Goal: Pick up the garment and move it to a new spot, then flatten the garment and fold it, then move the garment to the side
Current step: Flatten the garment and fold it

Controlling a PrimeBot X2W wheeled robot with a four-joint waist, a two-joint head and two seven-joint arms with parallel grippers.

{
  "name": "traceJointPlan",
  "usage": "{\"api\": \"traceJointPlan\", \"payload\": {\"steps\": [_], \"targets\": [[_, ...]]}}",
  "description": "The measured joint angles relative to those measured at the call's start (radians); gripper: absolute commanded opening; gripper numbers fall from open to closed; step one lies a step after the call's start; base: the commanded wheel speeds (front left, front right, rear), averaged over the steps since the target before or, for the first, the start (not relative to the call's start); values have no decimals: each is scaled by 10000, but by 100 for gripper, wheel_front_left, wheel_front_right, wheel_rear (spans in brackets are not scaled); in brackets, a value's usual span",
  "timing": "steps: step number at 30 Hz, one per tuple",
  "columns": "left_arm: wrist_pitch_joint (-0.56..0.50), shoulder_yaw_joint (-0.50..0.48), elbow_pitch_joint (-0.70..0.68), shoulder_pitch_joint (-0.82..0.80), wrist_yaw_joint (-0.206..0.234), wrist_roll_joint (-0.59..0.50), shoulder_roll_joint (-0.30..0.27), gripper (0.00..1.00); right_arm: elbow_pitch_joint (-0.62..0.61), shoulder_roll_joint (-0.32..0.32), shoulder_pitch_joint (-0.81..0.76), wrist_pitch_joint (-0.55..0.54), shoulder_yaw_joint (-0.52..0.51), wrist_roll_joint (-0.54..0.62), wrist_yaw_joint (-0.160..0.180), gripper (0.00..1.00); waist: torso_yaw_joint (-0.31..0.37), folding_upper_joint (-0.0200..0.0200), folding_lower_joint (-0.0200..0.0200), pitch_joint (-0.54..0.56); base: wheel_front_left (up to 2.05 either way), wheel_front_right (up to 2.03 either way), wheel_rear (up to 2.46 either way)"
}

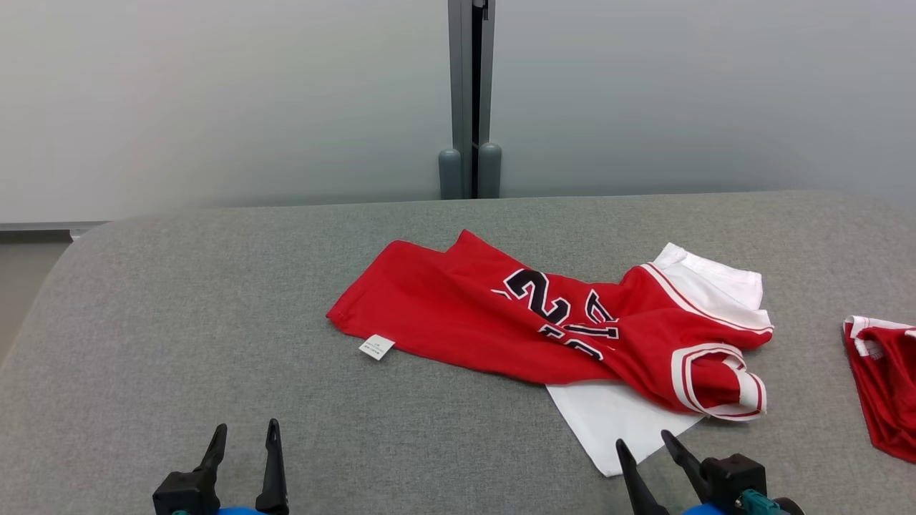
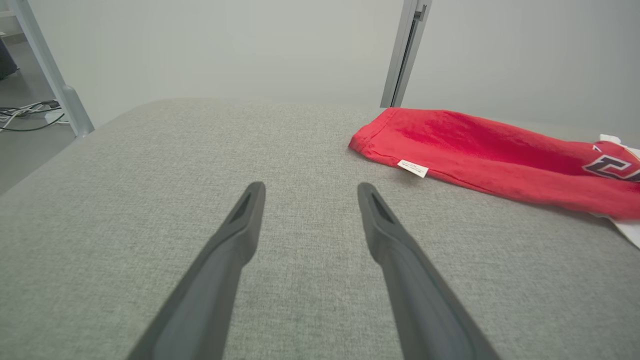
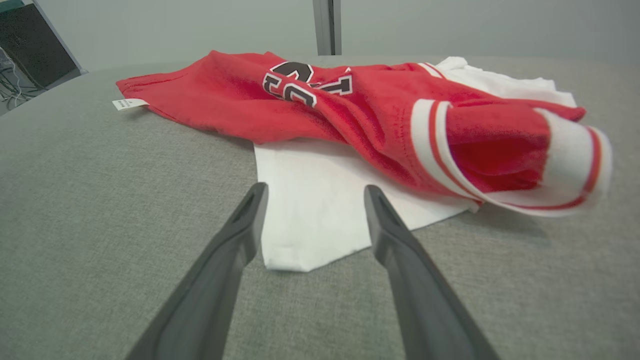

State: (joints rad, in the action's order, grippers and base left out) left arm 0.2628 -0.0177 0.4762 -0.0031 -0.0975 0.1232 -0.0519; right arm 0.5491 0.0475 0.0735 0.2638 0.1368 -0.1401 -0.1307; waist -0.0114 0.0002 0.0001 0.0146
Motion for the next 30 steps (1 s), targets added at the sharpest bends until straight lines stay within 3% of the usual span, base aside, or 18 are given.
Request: {"api": "traceJointPlan", "payload": {"steps": [8, 16, 30], "targets": [[0, 119, 33, 12, -90, 0, 0, 100, 986, 12, 1, 0, 324, -274, 0, 100, -194, 0, 0, -189, 0, 0, 0], [0, 75, 75, -10, -196, 2, 0, 100, 1118, 10, 223, 0, 802, 92, 0, 100, -243, 0, 0, -542, 0, 0, 0], [0, 71, 79, -86, -268, 94, 4, 100, 1009, 17, 184, 2, 372, -451, 0, 100, -171, 0, 0, -806, 0, 0, 0]]}}
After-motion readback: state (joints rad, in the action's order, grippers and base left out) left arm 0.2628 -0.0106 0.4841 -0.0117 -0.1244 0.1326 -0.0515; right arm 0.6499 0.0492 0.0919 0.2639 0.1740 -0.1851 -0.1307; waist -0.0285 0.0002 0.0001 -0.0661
